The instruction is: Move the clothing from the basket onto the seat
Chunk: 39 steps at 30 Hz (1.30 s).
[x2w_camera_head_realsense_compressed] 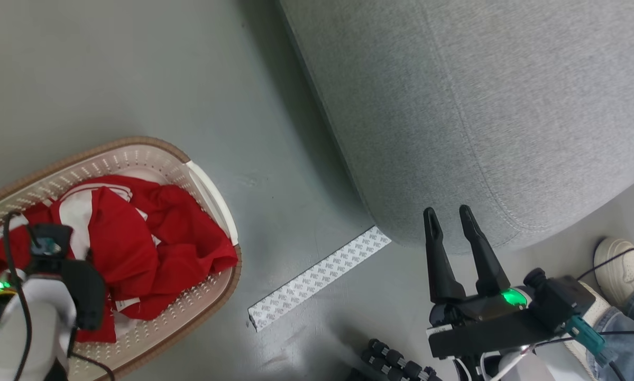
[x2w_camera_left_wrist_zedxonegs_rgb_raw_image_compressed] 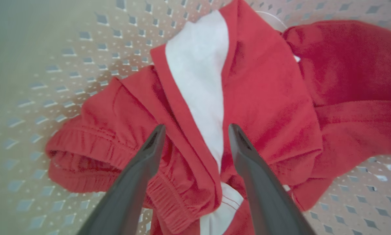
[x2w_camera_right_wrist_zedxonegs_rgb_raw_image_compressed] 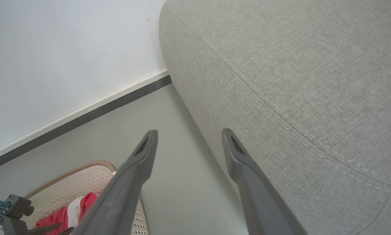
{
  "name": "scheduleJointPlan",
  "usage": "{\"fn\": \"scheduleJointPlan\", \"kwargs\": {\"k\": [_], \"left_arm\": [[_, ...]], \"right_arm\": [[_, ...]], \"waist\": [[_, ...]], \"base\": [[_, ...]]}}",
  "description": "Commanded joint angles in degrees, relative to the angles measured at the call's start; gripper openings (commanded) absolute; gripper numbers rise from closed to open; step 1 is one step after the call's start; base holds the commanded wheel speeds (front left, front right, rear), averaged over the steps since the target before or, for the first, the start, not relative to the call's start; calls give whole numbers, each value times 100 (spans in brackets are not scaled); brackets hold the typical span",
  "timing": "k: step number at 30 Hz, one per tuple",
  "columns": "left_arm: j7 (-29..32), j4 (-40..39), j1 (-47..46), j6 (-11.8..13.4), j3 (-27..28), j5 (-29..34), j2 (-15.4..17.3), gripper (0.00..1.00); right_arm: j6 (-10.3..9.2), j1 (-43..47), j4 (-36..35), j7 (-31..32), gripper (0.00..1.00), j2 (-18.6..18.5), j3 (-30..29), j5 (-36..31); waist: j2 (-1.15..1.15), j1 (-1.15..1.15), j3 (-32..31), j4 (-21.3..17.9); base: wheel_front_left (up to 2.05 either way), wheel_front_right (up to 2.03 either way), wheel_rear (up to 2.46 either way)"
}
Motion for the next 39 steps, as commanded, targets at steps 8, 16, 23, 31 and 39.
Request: {"fn": "scheduleJointPlan", "kwargs": {"k": [8,16,23,31,39], "left_arm": [[-261,284,-414,109,-152,134,27,100],[-299,621,-763,260,-278,114,-211,100],[-600,612,-818,323,-273,-18,-397,0],[-888,572,-651,306,-98,-405,-688,0],[-1518,893,-669,-150,-277,-465,-912,0]], "right_arm": [[4,223,-193,-6,100,4,-48,-66],[3,454,-373,-5,100,3,-10,-148],[4,402,-373,-5,100,3,74,-141],[3,-5,-41,-6,100,-2,141,-293],[3,-158,462,-5,100,-7,-132,-701]], "waist": [[-1,-1,324,123],[-1,-1,513,240],[-1,-1,519,292],[-1,-1,149,448],[-1,-1,-853,1009]], "base": [[0,0,0],[0,0,0],[0,0,0],[0,0,0],[0,0,0]]}}
